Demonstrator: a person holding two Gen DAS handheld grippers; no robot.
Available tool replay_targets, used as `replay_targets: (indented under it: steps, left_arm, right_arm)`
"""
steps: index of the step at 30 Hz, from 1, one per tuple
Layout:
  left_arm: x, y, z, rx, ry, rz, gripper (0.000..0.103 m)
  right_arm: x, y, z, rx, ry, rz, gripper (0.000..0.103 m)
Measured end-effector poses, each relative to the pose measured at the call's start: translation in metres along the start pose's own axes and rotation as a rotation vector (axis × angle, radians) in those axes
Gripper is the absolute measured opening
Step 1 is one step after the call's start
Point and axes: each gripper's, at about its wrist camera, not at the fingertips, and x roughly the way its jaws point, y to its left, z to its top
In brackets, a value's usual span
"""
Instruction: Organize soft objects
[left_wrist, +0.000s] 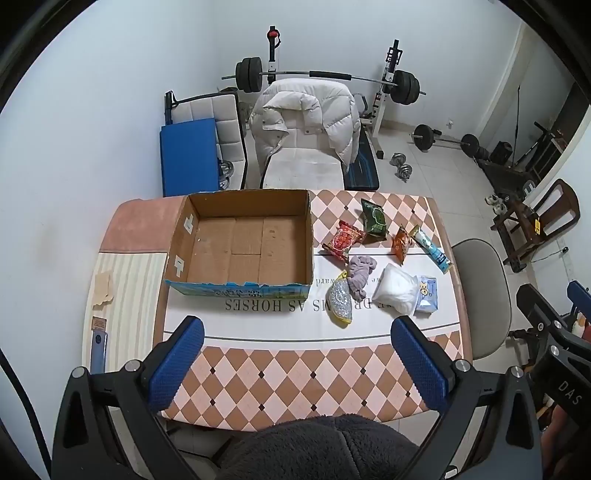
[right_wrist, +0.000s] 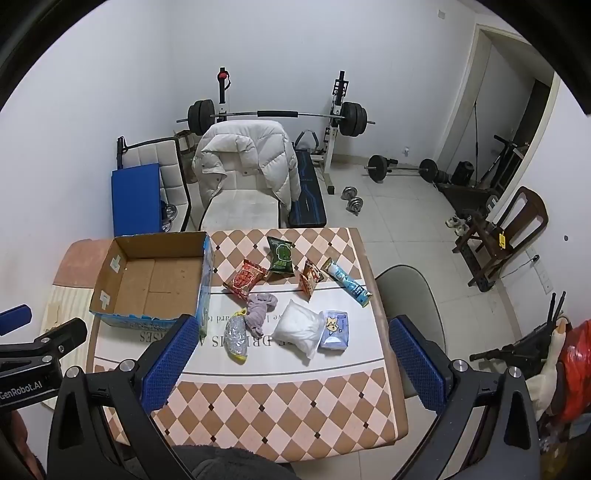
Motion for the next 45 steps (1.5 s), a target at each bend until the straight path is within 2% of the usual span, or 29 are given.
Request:
replay_targets:
  steps: [15, 17, 33, 40, 45]
  left_arm:
    - [-0.005, 0.002, 0.002, 0.002, -0.012, 0.007, 0.103]
    - [-0.006, 0.002, 0.002, 0.003, -0.013, 0.008, 0.103]
    - [-0.008, -0.001, 0.002, 0.008, -0.013, 0.009, 0.103]
    - [-0.009, -0.002, 0.001, 0.01, -0.015, 0.01, 0.103]
    - [-0.009, -0.002, 0.001, 0.011, -0.015, 0.009, 0.103]
  right_arm:
    - [0.002, -0.004, 0.01, 0.0, 0.003, -0.005, 0.103]
    - [-0.004, -0.001, 0.002, 0.001, -0.001, 0.002, 0.103]
    - [-0.007, 0.003, 0.0, 0.001, -0.033, -0.001, 0.103]
    - [-0.006, 0.0, -0.002, -0.006, 0.016, 0.007, 0.103]
    - [-0.007, 0.0, -0.002, 0.009, -0.032, 0.021, 0.103]
